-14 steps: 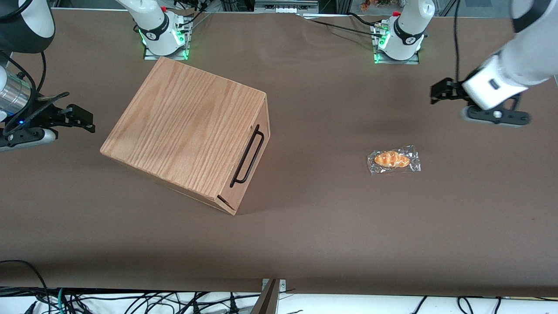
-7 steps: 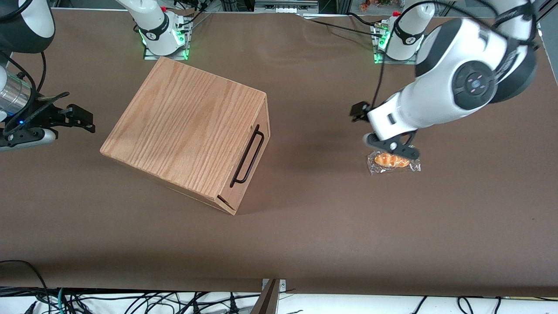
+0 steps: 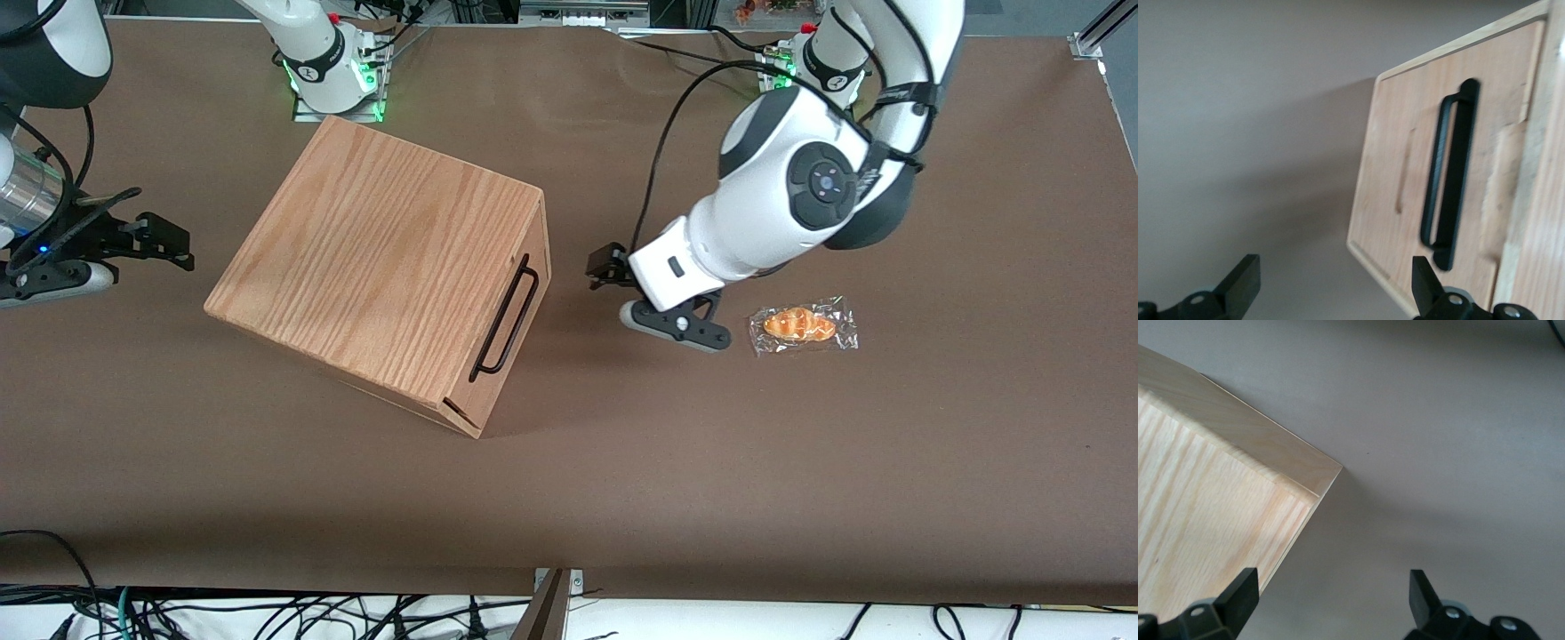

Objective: Open top drawer with left arm
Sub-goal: 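Move the open left gripper toward the black drawer handle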

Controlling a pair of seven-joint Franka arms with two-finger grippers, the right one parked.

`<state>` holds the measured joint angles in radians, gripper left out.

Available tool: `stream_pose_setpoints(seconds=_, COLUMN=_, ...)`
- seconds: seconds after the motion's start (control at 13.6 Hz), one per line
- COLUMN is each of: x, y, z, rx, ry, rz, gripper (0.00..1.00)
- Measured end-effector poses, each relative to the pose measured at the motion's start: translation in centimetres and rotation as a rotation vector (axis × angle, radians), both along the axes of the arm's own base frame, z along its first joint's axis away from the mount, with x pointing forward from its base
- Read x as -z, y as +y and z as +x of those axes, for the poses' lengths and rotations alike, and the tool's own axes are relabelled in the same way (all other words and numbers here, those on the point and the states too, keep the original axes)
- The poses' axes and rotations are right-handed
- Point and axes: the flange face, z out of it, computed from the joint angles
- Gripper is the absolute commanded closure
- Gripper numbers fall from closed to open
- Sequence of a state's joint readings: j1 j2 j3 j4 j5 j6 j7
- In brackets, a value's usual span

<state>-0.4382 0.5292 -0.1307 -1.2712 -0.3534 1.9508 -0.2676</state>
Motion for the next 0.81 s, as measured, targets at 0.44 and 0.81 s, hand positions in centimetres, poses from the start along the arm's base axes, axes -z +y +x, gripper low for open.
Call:
stream_pose_setpoints(seconds=0.44, x=5.2, y=-6.6, z=-0.7, rx=-0.007, ry=-0.107, rz=-0.059, gripper=0.0)
stream_pose_setpoints(seconds=0.81, x=7.7, y=-8.8, z=-1.0, rx=-0.016, ry=-0.149, rz=-0.082, gripper=0.0)
